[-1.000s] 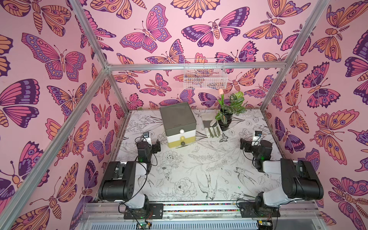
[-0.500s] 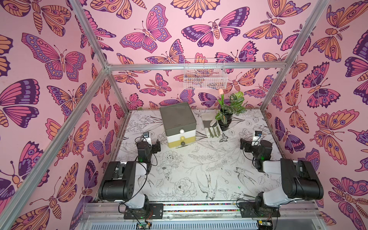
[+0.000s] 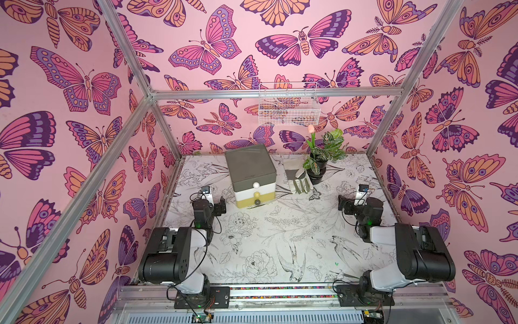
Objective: Take the keys out of the drawer
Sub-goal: Move the storage box to the center of the board.
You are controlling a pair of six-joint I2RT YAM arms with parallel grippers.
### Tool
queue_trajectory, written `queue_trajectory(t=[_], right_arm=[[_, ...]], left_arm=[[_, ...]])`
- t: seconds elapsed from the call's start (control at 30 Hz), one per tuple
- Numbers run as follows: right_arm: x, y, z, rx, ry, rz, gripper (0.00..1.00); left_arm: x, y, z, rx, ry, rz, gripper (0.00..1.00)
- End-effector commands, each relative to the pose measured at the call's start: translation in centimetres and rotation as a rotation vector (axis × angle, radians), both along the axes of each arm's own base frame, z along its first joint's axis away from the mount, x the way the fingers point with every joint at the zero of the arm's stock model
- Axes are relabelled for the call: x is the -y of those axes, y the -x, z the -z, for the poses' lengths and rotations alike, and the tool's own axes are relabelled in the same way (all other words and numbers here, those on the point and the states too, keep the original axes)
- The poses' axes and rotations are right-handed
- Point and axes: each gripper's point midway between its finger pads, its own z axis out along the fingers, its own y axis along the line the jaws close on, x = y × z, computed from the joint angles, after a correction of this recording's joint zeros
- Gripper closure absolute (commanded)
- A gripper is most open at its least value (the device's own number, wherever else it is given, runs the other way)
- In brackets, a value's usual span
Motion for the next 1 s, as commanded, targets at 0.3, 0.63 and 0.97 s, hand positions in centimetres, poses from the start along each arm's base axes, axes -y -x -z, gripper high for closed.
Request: queue_trajectory(t=[0.3, 0.63, 0.97], right_arm=[[-0.1, -0.4, -0.9, 0.022, -0.002, 0.007, 0.01], [1.8, -0.4, -1.8, 0.007, -0.004, 0.125, 0.01], [3.2, 0.6, -3.8, -0.056, -0.039, 0.228, 0.01]], left_arm=[[-0.2, 0.0, 0.1, 0.008, 0.0, -0.008, 0.0], [-2.6, 0.8, -1.7, 0.03, 0.005, -0.153, 0.0], [-3.7, 2.0, -4.7, 0.036, 0.02, -0.235, 0.0]])
